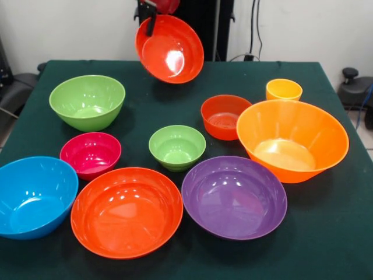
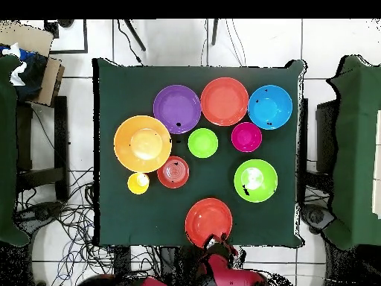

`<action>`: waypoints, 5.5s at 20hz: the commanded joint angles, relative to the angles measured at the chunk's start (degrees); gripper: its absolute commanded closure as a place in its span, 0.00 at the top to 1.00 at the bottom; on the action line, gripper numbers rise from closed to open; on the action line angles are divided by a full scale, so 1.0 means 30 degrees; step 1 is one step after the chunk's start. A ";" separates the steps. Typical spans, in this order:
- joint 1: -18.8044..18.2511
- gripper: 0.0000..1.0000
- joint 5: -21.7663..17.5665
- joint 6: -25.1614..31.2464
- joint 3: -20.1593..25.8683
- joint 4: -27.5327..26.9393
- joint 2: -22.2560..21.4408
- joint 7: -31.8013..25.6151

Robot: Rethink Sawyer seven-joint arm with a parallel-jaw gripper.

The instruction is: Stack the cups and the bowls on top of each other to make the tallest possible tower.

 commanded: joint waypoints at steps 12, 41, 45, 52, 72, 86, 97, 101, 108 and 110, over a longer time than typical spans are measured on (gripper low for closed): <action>-0.0676 0.00 -0.1127 0.3797 0.3742 0.0511 -0.3029 0.0381; -0.6660 0.00 -0.0159 1.2245 1.1415 0.1685 -1.1395 -0.2085; -0.5961 0.00 -0.0307 1.2142 1.1130 0.0997 -1.0893 -0.1242; -0.4319 0.00 -0.0431 1.1274 0.9991 0.0030 -0.9765 0.0314; -0.3446 0.00 0.0031 1.2014 0.9445 -0.2224 -0.8567 -0.0064; -0.4483 0.00 0.1188 1.4197 1.0894 -0.3205 -0.9159 -0.1301; -0.3650 0.00 0.1137 1.4836 1.0664 -0.5200 -0.7883 -0.0548; -0.3345 0.00 0.1098 1.4597 1.0448 -0.5646 -0.7362 -0.0147; -0.3126 0.00 0.1122 1.4738 1.0246 -0.6431 -0.6975 -0.0110; -0.2998 0.00 0.1184 1.4920 1.0196 -0.6697 -0.6885 -0.0068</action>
